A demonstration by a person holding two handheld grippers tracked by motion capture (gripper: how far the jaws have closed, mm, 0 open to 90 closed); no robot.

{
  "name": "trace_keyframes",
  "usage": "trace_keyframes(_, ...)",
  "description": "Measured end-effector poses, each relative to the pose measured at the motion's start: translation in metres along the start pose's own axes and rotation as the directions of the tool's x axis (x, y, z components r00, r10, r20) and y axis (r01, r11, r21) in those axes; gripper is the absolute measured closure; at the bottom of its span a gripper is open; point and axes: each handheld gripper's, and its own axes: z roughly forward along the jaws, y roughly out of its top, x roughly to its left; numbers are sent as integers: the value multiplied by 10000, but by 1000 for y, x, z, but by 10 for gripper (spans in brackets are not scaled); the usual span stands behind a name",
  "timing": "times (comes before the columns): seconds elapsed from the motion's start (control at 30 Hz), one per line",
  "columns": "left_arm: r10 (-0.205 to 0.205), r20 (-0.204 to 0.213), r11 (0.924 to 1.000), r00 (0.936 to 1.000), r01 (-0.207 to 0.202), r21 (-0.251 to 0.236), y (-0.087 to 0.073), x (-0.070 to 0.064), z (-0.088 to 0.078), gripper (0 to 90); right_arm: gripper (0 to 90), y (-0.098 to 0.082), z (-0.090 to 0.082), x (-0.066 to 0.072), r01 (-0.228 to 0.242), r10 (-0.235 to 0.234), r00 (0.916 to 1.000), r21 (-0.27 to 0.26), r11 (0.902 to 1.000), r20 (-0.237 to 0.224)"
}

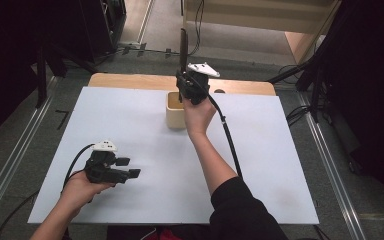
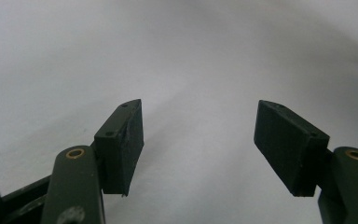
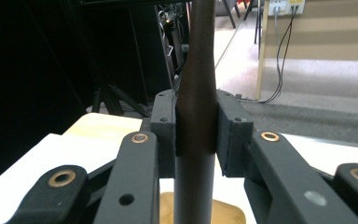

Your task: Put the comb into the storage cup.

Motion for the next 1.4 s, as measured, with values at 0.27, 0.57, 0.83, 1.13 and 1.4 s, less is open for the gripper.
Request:
trace_keyframes(0.27,-22,-81,9999,10000,23,123,-1,1,1,342,699,-7,3,1,35,-35,10000,14,10000,4)
trace_keyframes(0.57,-32,-32,9999,10000,32,138,-1,2,2,342,699,-21,10,-2,-36,34,10000,319,9995,80)
trace_keyframes(0.83,43,-103,10000,9999,-42,42,0,1,1,343,698,-31,12,-2,14,-17,10000,317,9995,92)
trace_keyframes(1.13,57,-81,10000,10000,-57,-12,0,0,1,343,698,-41,13,-2,87,-89,9999,290,9995,65)
trace_keyframes(1.4,33,-128,10000,9999,-34,-44,0,1,0,343,698,-48,13,-2,120,-124,9999,321,9994,112)
